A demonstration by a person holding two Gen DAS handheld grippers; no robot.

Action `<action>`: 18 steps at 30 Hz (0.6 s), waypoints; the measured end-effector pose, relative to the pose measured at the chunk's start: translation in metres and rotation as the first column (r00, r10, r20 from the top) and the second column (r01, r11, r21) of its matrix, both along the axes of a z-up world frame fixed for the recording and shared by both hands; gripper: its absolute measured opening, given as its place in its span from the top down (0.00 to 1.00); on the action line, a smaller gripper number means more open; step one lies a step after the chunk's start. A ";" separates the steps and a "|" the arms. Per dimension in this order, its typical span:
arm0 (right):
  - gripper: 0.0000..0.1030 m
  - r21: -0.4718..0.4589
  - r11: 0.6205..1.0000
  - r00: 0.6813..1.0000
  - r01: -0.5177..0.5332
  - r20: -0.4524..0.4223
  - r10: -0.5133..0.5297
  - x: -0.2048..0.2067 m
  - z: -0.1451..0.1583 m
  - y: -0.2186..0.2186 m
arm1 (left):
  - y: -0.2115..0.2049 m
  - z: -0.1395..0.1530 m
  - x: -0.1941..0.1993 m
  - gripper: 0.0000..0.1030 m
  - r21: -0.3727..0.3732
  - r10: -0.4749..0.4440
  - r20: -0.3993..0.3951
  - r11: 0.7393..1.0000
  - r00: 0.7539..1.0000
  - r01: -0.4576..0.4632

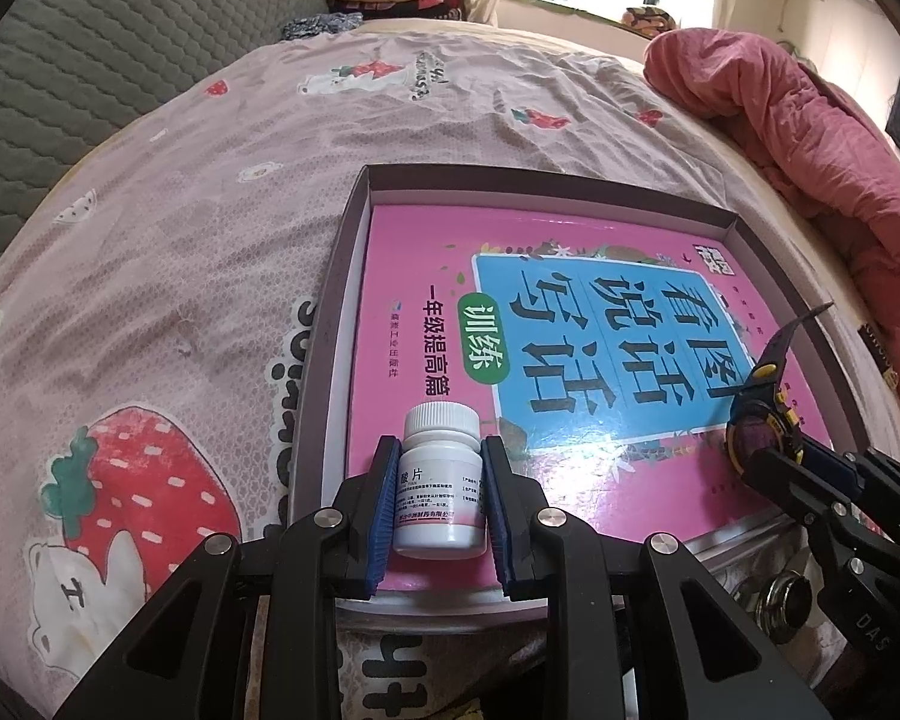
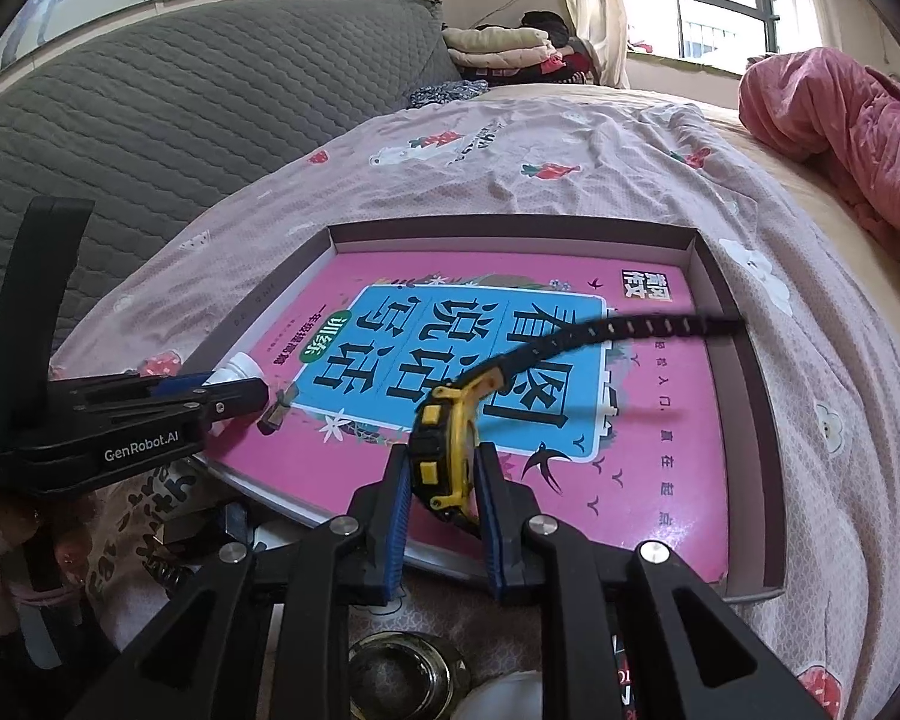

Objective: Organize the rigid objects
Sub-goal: 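Lower the pill bottle onto the pink book and open the left tool while the right tool releases the watch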

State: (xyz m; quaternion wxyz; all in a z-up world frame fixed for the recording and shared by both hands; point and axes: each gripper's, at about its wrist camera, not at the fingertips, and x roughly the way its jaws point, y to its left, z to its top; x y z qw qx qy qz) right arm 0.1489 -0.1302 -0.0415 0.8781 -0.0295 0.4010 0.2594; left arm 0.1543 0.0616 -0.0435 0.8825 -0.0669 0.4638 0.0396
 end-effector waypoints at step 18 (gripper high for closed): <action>0.57 0.011 0.997 0.996 0.078 0.034 -0.078 0.000 0.008 -0.016 | 0.001 0.006 -0.004 0.74 -0.011 -0.003 0.011 1.000 1.000 0.003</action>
